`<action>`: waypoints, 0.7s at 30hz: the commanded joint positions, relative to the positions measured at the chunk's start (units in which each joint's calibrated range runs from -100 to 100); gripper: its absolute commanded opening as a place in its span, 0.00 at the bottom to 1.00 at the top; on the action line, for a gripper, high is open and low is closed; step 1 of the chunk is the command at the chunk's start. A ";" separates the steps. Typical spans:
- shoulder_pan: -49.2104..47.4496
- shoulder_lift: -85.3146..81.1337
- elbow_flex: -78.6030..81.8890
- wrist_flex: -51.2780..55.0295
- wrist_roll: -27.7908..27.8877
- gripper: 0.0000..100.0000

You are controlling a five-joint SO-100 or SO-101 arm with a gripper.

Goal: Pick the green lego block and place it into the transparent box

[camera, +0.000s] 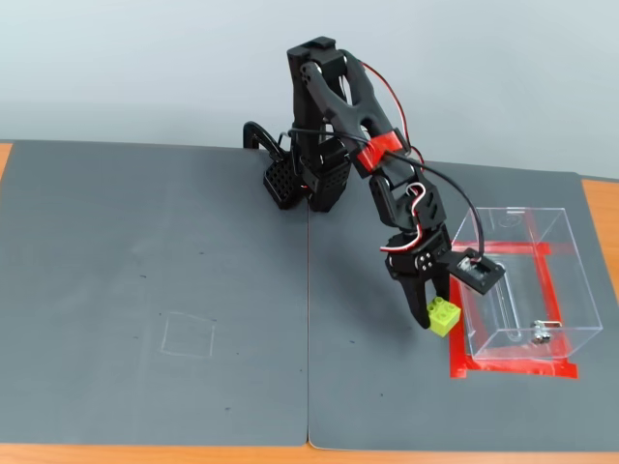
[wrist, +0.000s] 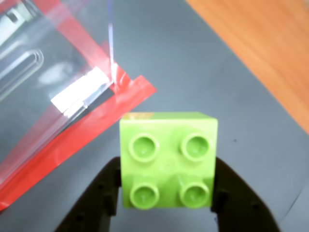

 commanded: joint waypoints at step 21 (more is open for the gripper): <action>-7.56 -10.92 -13.08 0.10 0.38 0.17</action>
